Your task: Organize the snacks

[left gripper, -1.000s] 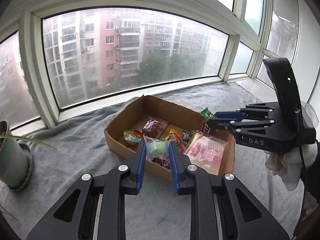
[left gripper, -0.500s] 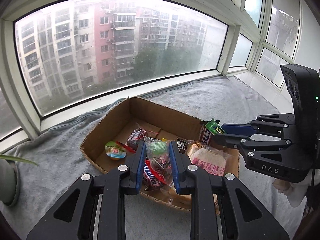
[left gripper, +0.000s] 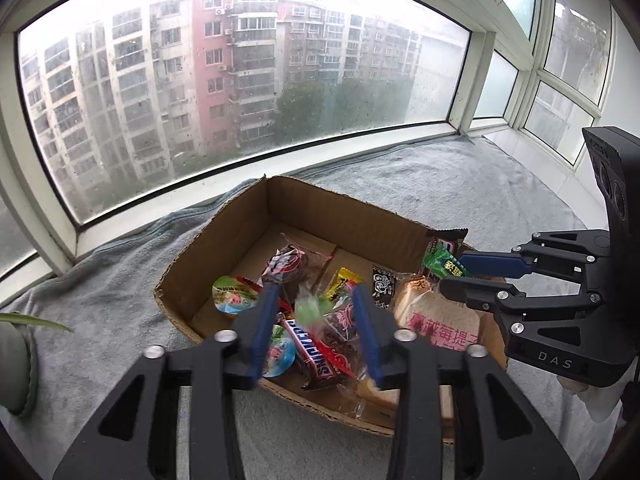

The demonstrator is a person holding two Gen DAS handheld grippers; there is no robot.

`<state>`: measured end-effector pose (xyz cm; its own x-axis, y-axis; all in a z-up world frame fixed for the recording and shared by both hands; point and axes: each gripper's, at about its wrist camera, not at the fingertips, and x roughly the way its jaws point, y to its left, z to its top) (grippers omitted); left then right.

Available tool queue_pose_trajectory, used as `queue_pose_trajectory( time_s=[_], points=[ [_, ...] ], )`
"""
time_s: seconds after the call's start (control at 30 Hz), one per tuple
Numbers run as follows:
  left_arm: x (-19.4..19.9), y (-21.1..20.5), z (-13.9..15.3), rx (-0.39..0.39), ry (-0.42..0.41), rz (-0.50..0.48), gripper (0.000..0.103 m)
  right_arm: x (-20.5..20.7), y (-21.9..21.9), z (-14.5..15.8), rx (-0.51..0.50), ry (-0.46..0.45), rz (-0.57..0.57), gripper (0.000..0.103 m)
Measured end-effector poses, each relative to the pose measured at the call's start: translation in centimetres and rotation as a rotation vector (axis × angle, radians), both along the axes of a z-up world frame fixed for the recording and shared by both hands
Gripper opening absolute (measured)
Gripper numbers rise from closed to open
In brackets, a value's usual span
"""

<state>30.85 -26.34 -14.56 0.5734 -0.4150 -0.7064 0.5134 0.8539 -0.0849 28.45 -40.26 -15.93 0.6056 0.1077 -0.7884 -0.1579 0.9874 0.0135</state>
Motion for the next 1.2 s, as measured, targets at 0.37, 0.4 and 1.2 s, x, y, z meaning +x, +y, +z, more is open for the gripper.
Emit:
queue_pose_trajectory(
  time_s=[0.37, 0.4, 1.2],
  points=[
    [-0.5, 0.5, 0.8, -0.010, -0.008, 0.019, 0.062, -0.8, -0.1, 0.9, -0.007, -0.014, -0.017, 0.078],
    [-0.6, 0.7, 0.9, -0.013, -0.009, 0.019, 0.062, -0.9, -0.1, 1.0, -0.008, -0.015, -0.016, 0.078],
    [-7.2, 4.5, 5.2, -0.061, -0.052, 0.089, 0.064, -9.7, 1.0, 7.0, 0.053, -0.155, -0.119, 0.093]
  ],
)
